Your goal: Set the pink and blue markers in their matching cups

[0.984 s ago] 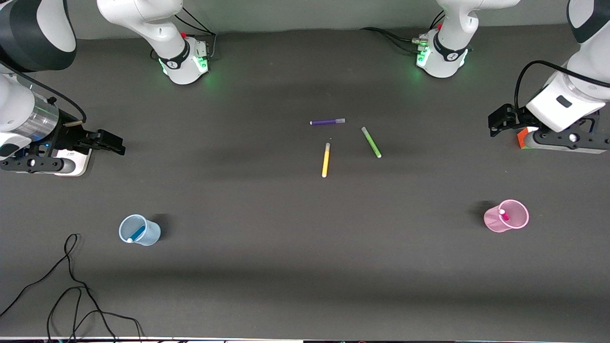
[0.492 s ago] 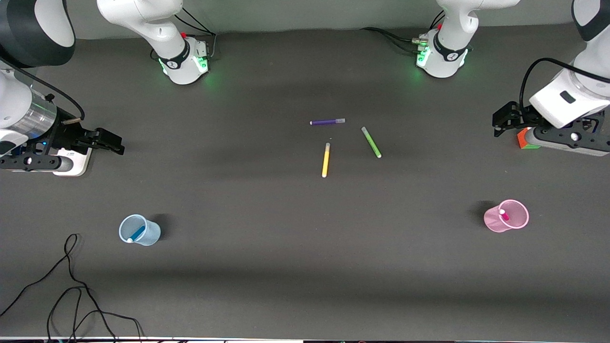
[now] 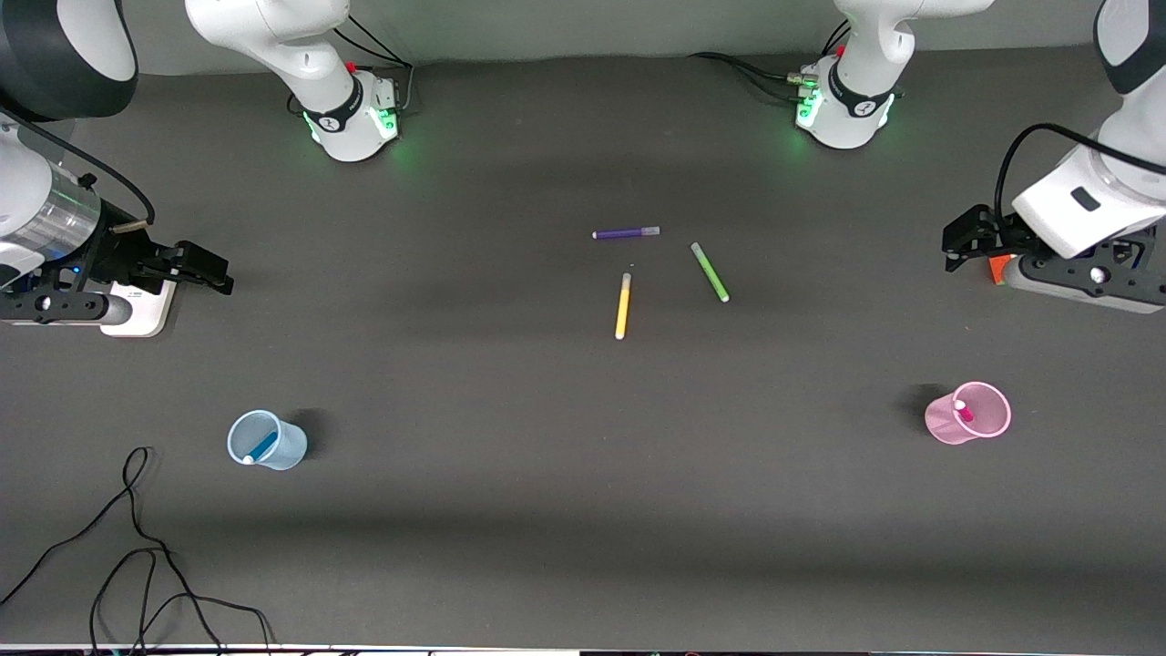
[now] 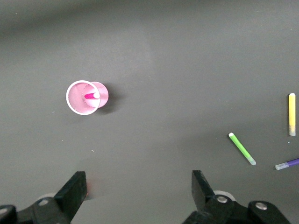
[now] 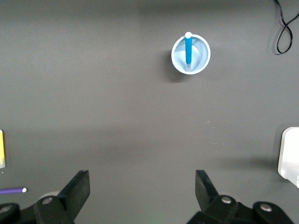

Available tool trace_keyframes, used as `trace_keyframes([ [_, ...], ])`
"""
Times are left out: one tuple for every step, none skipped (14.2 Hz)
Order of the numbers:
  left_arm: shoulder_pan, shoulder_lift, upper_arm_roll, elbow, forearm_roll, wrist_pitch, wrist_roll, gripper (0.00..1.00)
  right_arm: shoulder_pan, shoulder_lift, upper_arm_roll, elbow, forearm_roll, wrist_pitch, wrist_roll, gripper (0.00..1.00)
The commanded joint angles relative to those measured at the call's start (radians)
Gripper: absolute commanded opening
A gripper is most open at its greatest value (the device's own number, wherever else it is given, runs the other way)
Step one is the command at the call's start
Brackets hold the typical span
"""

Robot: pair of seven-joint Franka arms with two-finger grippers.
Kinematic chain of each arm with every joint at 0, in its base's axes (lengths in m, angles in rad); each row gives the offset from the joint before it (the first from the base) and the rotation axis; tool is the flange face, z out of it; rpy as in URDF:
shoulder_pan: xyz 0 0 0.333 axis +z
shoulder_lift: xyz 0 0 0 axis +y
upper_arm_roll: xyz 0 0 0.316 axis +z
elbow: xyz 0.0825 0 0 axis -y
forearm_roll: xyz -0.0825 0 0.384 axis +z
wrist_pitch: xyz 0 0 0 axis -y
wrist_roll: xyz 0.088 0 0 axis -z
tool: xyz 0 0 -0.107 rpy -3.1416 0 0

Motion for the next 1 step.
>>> trace_keyframes([
  [0.006,0.004,-0.002,0.017,0.01,-0.026,0.017,1.0,0.005,-0.006,0.002,0.011,-0.021,-0.013,0.021,1.0],
])
